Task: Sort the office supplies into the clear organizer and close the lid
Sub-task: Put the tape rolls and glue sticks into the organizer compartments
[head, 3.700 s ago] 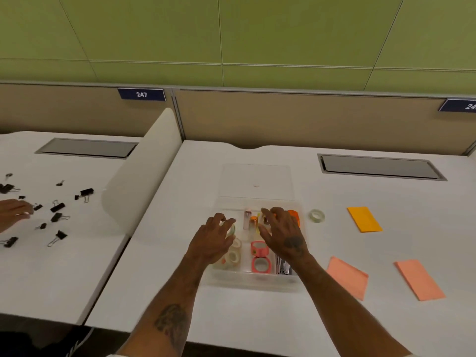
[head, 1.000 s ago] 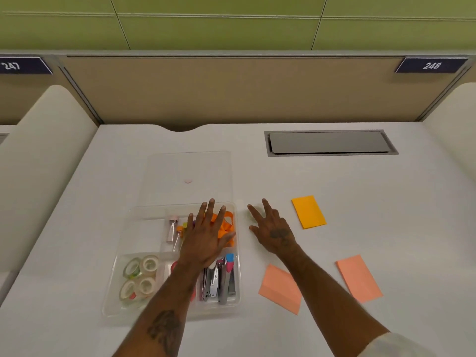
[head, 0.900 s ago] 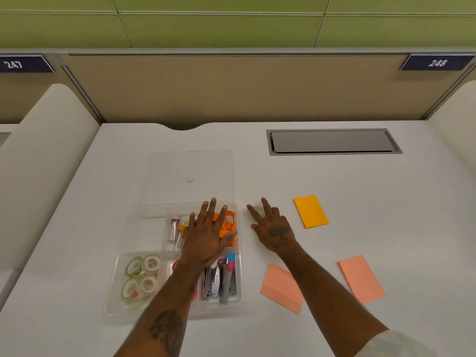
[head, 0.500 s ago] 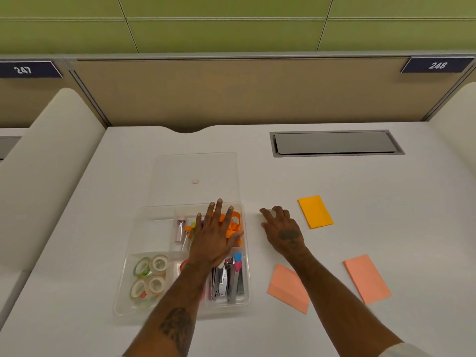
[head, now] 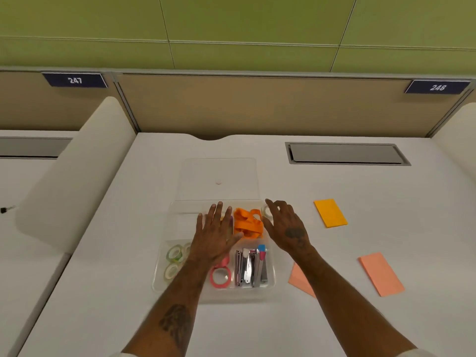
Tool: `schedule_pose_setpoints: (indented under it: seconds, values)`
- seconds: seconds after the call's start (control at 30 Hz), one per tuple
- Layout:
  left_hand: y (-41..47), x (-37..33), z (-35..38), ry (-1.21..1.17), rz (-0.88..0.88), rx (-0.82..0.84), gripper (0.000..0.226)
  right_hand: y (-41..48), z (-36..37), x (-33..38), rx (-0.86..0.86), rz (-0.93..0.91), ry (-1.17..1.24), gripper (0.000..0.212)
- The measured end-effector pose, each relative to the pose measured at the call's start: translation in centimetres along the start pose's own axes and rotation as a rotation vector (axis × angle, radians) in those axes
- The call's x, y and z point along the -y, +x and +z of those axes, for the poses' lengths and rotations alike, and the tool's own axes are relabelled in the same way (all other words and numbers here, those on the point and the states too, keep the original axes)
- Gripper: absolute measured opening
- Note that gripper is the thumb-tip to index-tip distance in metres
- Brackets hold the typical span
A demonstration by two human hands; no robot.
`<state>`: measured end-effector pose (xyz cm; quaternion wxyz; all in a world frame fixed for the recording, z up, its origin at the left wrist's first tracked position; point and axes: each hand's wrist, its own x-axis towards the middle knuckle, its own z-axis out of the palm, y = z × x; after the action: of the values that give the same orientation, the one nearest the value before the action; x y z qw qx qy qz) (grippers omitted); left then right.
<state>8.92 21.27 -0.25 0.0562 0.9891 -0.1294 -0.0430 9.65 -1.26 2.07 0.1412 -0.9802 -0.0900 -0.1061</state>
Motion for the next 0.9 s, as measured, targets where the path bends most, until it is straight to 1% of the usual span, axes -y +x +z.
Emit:
schedule_pose_setpoints:
  seconds: [0.17,0.33,0.47,0.6,0.77,0.9]
  values:
    - [-5.2,5.3,-0.2,0.007,-0.063,-0.02,0.091,-0.5,0.9,5.6,-0.006,-0.047,0.043,0.049]
    - [-9.7,9.8,-0.4,-0.053,-0.094,0.01,0.102,-1.6,1.6,10.5,0.003,-0.094,0.137,0.049]
    - [-12.1,11.7,-0.2,-0.05,-0.08,0.061,0.117,-2.5,2.3,13.9,0.03,-0.152,0.144,0.051]
    - [-13.0,12.5,0.3,-0.084,-0.075,0.106,0.126,-3.5,2.8,16.2,0.124,-0.22,0.159,0.059]
    - [-12.9,12.7,0.6,-0.098,-0.067,0.12,0.129,-4.0,3.5,18.3,0.289,-0.28,0.155,0.07]
    - [-12.8,12.8,0.7,-0.073,-0.06,0.12,0.128,-4.3,4.0,19.1,0.34,-0.304,0.159,0.073]
